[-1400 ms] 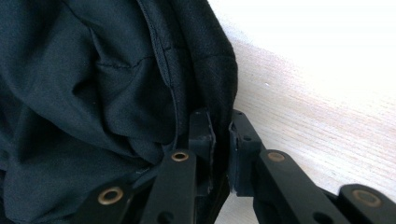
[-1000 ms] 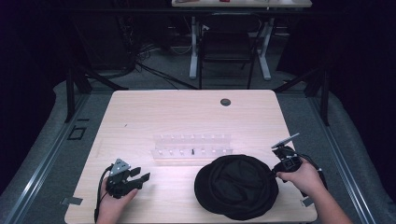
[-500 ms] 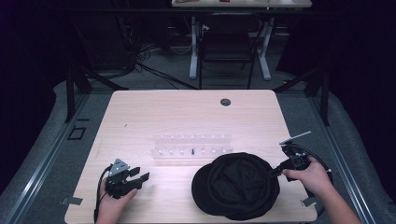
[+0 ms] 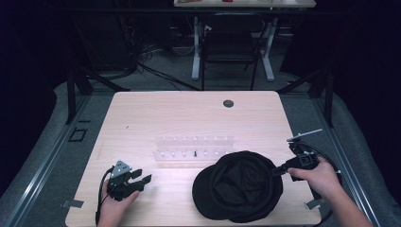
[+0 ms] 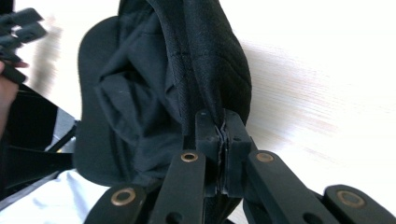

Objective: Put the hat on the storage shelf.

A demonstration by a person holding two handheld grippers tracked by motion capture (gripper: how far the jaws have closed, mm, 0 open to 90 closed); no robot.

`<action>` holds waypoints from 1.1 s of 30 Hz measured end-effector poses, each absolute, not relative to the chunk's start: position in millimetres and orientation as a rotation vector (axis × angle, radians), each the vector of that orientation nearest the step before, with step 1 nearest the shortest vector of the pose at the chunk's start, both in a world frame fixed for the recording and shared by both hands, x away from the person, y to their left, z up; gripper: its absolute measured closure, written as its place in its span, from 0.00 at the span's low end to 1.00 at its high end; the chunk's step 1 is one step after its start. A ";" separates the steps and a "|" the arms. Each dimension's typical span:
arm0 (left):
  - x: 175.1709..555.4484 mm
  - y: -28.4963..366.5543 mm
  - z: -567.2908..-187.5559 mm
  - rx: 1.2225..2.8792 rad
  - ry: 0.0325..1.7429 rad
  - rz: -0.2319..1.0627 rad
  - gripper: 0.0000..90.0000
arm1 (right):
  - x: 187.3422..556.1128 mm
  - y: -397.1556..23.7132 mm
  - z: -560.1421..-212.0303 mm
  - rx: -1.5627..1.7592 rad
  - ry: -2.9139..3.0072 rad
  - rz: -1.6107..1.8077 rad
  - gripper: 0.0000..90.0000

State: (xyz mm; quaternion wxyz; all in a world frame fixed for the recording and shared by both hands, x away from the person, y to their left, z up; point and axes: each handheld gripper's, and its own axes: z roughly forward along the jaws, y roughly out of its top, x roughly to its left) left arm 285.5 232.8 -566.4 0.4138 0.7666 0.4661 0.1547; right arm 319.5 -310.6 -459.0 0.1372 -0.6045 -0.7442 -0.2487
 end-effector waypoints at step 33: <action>281.4 238.1 -563.3 1.910 1.177 0.404 0.56 | 310.9 -280.8 -376.9 -1.662 -2.040 -0.916 0.98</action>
